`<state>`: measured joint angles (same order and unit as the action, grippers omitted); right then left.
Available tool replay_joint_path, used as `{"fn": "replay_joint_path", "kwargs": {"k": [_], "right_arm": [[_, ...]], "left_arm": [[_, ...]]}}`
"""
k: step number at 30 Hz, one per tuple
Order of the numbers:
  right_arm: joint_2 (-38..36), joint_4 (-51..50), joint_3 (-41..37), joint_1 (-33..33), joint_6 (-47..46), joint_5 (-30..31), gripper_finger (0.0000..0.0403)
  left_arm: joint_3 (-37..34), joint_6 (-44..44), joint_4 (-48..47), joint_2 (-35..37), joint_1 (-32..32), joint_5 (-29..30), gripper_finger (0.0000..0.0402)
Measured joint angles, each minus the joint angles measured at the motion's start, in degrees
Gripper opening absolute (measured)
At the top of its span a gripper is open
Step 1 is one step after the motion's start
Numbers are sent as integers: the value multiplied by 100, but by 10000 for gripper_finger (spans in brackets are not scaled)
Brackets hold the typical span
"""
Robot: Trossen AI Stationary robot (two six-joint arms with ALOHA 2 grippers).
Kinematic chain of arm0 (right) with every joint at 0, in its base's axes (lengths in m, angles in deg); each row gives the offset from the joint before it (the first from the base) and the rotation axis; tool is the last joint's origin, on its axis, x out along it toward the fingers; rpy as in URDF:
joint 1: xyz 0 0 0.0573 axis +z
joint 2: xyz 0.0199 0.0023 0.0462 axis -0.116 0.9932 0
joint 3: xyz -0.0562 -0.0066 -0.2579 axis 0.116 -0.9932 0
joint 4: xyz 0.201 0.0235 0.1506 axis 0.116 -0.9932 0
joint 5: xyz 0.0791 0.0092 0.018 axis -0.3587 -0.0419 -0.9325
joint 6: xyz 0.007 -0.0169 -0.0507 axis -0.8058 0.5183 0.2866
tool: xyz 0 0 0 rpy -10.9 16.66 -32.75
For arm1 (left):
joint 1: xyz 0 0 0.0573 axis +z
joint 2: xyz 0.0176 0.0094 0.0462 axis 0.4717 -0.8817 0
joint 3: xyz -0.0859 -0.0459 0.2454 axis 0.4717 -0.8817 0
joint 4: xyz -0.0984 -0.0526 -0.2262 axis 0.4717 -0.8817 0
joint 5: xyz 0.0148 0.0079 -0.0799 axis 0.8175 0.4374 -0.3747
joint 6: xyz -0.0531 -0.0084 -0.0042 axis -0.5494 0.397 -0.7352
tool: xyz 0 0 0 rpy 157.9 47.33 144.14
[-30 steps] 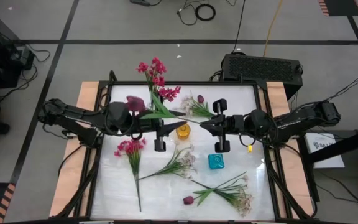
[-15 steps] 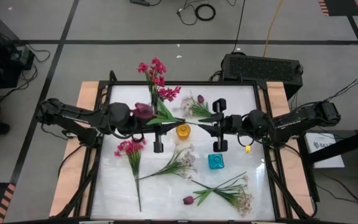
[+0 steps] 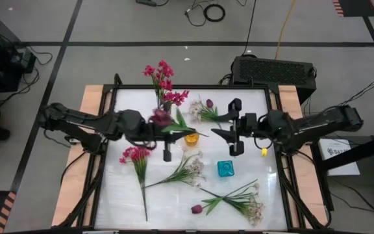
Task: Sort flowers into vase by color
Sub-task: Put the middle red flower into the blue vase
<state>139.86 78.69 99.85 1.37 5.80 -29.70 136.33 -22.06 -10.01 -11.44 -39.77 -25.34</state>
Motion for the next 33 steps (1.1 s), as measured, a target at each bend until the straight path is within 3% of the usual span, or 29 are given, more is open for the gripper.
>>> {"fn": "replay_joint_path", "kwargs": {"k": [3, 6, 10, 15, 23, 33], "right_arm": [[-85, -1288, 510, 155, -155, 154, 177], [-41, -1941, 851, 351, -102, 176, 178], [39, -1953, 981, 597, 21, 178, 178], [61, -1819, 985, 786, 81, 746, 178], [-79, -2040, 988, 937, -151, 733, 178], [-426, -2712, 988, 1330, -431, 755, 178]], "left_arm": [[-1, -3, 189, -164, 2, -7, 5], [0, -73, 231, -320, 2, -12, 5], [0, -328, 204, -514, 35, -23, 5], [0, -589, 304, -783, 39, -138, 5], [0, -1051, 1079, -1243, 36, -848, 5], [0, -1320, 1431, -1668, -5, -864, 5]]}}
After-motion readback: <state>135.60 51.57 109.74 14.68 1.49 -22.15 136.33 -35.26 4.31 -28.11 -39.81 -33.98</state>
